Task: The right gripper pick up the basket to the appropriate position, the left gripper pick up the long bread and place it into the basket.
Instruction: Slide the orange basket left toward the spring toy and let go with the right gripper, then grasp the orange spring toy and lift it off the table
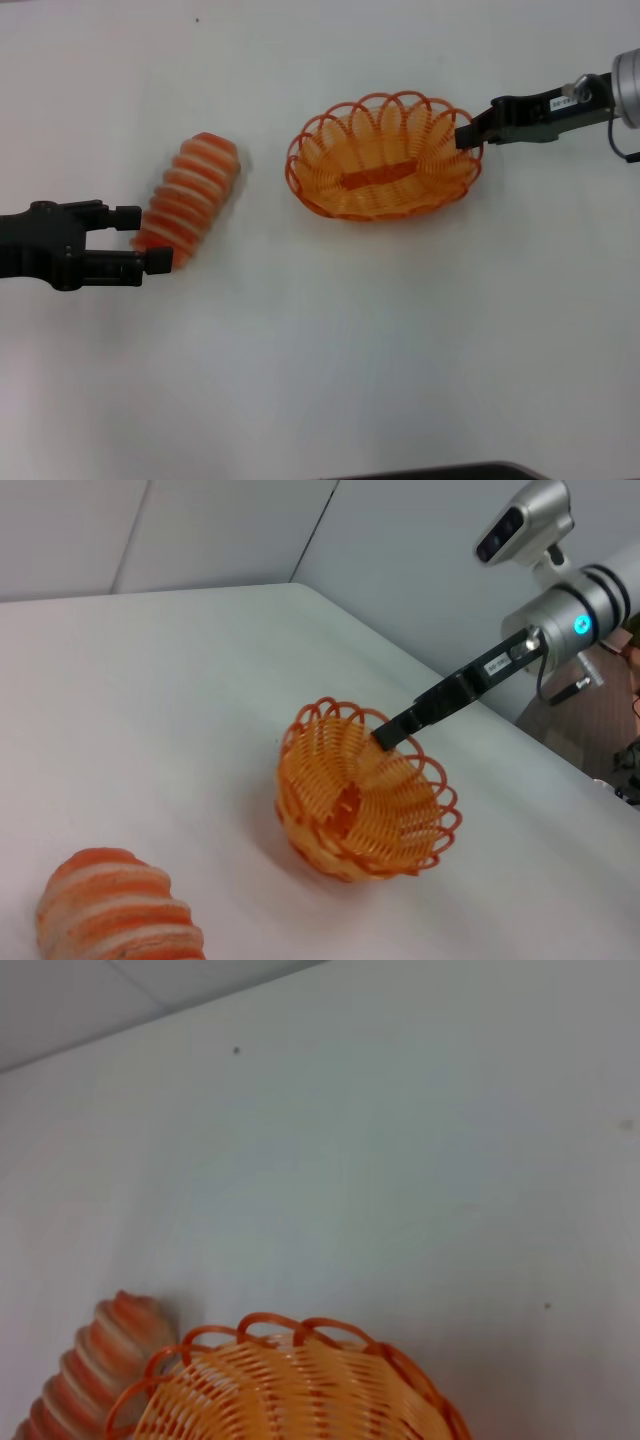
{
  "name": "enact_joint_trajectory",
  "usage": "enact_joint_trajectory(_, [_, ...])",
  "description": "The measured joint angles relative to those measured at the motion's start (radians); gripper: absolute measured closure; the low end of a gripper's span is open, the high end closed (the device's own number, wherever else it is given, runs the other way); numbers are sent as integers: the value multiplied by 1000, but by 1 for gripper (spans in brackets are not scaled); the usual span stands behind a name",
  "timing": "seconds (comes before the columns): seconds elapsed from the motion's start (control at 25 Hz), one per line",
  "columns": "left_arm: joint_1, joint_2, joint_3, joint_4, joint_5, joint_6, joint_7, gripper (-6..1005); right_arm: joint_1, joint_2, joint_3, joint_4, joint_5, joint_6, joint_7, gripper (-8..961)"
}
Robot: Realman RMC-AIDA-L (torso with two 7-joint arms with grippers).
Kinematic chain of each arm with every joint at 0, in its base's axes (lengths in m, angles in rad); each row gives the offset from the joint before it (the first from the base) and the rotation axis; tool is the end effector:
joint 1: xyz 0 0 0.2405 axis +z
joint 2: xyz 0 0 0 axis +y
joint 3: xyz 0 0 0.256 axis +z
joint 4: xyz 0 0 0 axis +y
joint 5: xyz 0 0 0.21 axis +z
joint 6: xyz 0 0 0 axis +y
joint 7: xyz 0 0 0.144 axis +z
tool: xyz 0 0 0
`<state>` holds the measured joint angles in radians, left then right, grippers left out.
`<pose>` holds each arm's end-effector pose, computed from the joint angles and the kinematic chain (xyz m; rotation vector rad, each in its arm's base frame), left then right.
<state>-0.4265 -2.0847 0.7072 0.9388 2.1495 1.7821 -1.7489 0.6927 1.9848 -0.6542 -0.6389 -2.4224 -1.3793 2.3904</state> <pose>-0.2722 0.2932 0.0311 -2.8276 -0.9791 -0.5230 0.2865 0.3783 0.0243 -2.2460 1.7595 0.2452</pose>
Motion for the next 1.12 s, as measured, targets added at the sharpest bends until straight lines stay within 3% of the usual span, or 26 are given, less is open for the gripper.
enact_joint_trajectory(0.2, [0,0,0,0,0,-1,-1,95,-11,24,6,19,36,62,-9,898])
enact_joint_trajectory(0.68, [1,1,0,0,0,-4,-1,94,-19,32,8,19,46,25,7,791])
enact_joint_trajectory(0.88, [1,2,-1,0,0,-8,-1,94,-52,27,15,-41,89,-7,2,595])
enact_joint_trajectory(1.08, [-1,2,-8,0,0,-11,-1,94,-92,7,31,-167,187,-81,-75,343])
enact_joint_trajectory(1.12, [-2,1,-8,0,0,-11,-1,94,-100,3,31,-195,227,-127,-116,332])
